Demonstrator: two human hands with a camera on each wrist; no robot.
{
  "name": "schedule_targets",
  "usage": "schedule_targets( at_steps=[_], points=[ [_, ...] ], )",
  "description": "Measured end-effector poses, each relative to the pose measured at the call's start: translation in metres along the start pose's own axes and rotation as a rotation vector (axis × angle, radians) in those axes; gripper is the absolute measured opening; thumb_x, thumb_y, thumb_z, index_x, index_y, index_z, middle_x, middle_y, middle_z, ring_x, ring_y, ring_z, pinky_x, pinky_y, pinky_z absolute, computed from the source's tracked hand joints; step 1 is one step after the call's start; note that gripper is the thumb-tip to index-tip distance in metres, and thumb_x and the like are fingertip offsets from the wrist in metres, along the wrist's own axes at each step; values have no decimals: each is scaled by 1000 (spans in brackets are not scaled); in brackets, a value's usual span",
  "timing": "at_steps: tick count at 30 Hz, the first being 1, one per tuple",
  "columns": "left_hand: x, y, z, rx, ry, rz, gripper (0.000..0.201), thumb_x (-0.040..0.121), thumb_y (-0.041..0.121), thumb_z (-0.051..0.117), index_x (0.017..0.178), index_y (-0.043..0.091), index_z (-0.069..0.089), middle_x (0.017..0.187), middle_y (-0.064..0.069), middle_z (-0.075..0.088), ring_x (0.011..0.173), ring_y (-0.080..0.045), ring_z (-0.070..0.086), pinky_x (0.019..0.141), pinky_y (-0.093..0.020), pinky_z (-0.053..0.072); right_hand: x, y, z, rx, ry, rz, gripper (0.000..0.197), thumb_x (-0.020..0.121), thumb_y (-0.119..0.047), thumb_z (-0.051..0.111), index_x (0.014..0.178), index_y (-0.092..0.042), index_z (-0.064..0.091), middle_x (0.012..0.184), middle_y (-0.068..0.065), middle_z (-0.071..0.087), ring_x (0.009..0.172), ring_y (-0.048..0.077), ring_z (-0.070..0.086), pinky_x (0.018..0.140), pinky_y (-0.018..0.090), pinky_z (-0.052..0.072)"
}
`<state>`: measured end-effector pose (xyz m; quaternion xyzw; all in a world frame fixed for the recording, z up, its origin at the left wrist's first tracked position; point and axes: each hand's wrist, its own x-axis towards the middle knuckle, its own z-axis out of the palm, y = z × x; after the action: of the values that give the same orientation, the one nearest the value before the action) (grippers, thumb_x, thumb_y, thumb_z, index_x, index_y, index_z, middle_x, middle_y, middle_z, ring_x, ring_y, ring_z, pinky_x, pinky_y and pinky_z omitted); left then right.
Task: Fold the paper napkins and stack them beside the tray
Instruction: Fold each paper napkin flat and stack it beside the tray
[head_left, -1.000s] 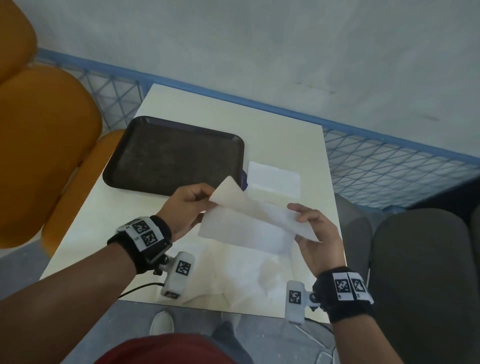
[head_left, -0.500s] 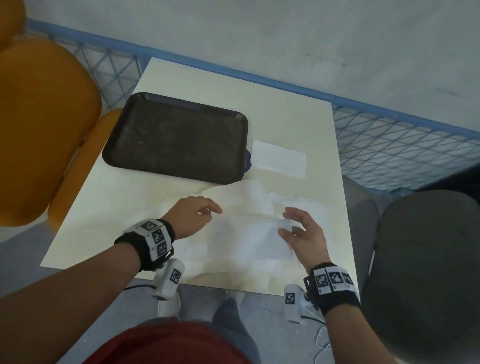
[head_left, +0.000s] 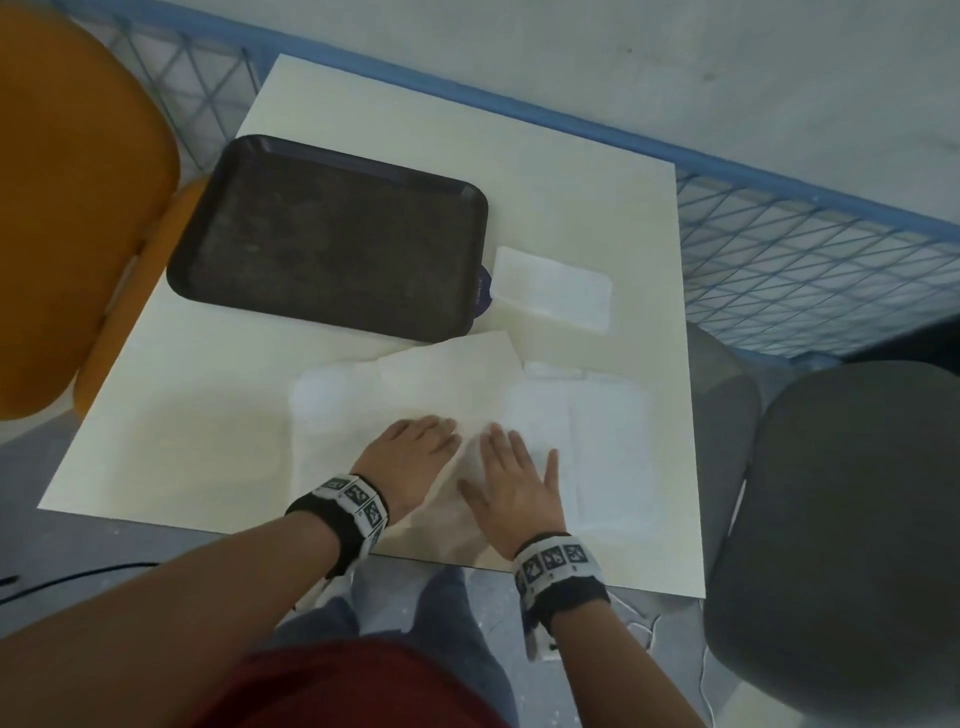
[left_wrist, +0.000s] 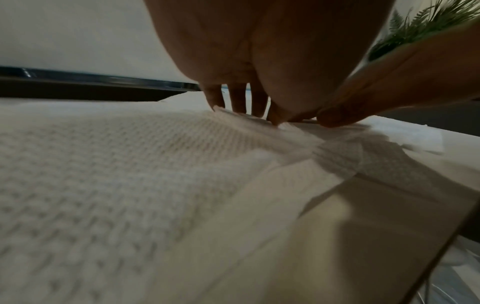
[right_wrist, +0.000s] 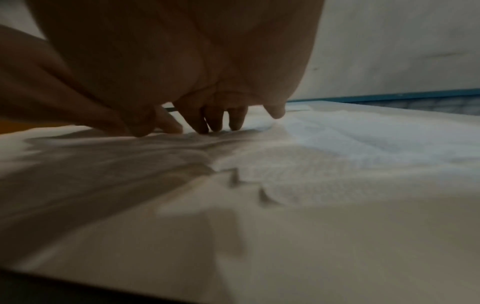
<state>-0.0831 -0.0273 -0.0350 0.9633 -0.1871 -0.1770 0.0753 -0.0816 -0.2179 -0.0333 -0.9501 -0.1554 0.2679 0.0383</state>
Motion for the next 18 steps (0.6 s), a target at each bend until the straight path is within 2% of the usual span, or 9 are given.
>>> schedule_targets(
  at_steps=[2, 4, 6, 9, 10, 12, 14, 16, 18],
  points=[
    [3, 0, -4, -14, 1, 11, 61, 92, 5, 33, 151, 20, 31, 162, -1, 22, 147, -27, 23, 118, -40, 21, 2, 20, -2, 6, 0, 106, 71, 101, -62, 12, 161, -24, 1, 169, -11, -10, 156, 16, -9, 121, 63, -6],
    [9, -1, -10, -54, 11, -20, 61, 90, 0, 39, 147, 21, 38, 155, -2, 32, 138, -28, 33, 111, -41, 31, 1, 38, -7, 31, 2, 178, 71, 101, -61, 11, 161, -24, 2, 169, -11, -9, 156, 17, -10, 121, 63, -5],
    [17, -3, -15, -178, 28, -87, 59, 90, -1, 44, 144, 24, 42, 141, -1, 45, 123, -26, 44, 102, -38, 39, -1, 47, -15, 35, 1, 174, 71, 102, -62, 10, 161, -23, 6, 170, -9, -5, 156, 19, -10, 122, 61, -4],
    [26, -5, -30, -533, 69, -191, 51, 93, 3, 51, 137, 28, 50, 113, 3, 61, 100, -17, 54, 96, -38, 46, 2, 46, -27, 105, 89, 96, 72, 102, -64, 17, 161, -23, 15, 170, -8, 2, 156, 19, -4, 124, 55, -6],
    [27, -5, -36, -600, 90, -180, 47, 93, 6, 53, 133, 29, 54, 105, 6, 63, 93, -13, 54, 93, -36, 48, 4, 43, -31, 147, 147, 45, 70, 102, -63, 23, 160, -24, 20, 169, -8, 9, 156, 18, 2, 124, 53, -5],
    [30, -5, -50, -592, 149, -86, 40, 93, 13, 58, 127, 33, 59, 96, 14, 65, 88, -9, 52, 88, -27, 47, 12, 38, -40, 232, 237, -81, 58, 102, -55, 39, 152, -28, 37, 161, -7, 34, 151, 17, 27, 124, 49, 0],
    [29, -6, -61, -599, 214, -33, 35, 92, 19, 62, 122, 35, 61, 94, 19, 63, 90, -8, 51, 85, -21, 44, 18, 34, -48, 280, 257, -178, 36, 102, -39, 50, 134, -27, 60, 139, -8, 61, 129, 15, 55, 125, 44, 7],
    [34, -14, -67, -661, 295, -91, 32, 89, 22, 65, 117, 36, 62, 95, 19, 62, 91, -5, 52, 85, -20, 43, 28, 38, -64, 325, 237, -185, 27, 104, -31, 52, 122, -22, 70, 126, -5, 70, 116, 17, 64, 123, 40, 22],
    [45, -25, -72, -637, 371, -222, 26, 90, 25, 63, 115, 32, 62, 102, 15, 60, 95, -6, 52, 88, -23, 44, 39, 50, -86, 407, 233, -132, 27, 104, -30, 53, 122, -19, 70, 127, -2, 70, 116, 21, 64, 112, 34, 39]
  ],
)
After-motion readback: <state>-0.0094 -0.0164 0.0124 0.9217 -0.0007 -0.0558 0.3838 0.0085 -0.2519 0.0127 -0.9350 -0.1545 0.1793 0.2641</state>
